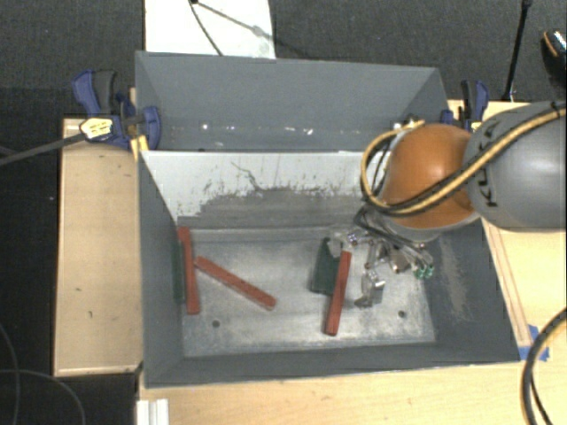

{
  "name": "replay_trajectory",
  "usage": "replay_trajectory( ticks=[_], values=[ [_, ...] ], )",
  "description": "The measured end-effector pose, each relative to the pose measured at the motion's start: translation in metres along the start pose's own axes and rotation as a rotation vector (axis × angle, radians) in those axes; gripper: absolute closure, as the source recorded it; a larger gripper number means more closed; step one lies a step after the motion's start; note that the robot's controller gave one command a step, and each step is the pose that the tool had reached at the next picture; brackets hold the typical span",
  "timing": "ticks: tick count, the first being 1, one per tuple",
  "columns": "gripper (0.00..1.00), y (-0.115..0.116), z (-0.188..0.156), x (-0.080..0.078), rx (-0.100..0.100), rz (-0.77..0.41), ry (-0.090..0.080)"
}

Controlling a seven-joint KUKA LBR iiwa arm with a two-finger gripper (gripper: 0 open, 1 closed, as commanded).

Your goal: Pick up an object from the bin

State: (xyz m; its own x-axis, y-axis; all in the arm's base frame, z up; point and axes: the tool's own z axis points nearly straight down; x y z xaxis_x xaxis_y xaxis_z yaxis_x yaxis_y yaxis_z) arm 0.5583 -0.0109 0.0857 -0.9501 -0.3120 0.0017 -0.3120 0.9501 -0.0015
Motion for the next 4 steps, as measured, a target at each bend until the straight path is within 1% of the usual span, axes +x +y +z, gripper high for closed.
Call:
replay_trajectory(
  ticks=[1, 2, 3, 4],
  values=[
    [0.00, 0.023, 0.015, -0.021, 0.000, -0.323, -0.008],
    [1.00, 0.022, 0.013, -0.021, 0.000, -0.316, -0.008],
    [1.00, 0.037, -0.110, -0.018, 0.002, -0.348, -0.011],
    [1.00, 0.044, -0.180, -0.006, 0.003, -0.778, -0.008]
  ],
)
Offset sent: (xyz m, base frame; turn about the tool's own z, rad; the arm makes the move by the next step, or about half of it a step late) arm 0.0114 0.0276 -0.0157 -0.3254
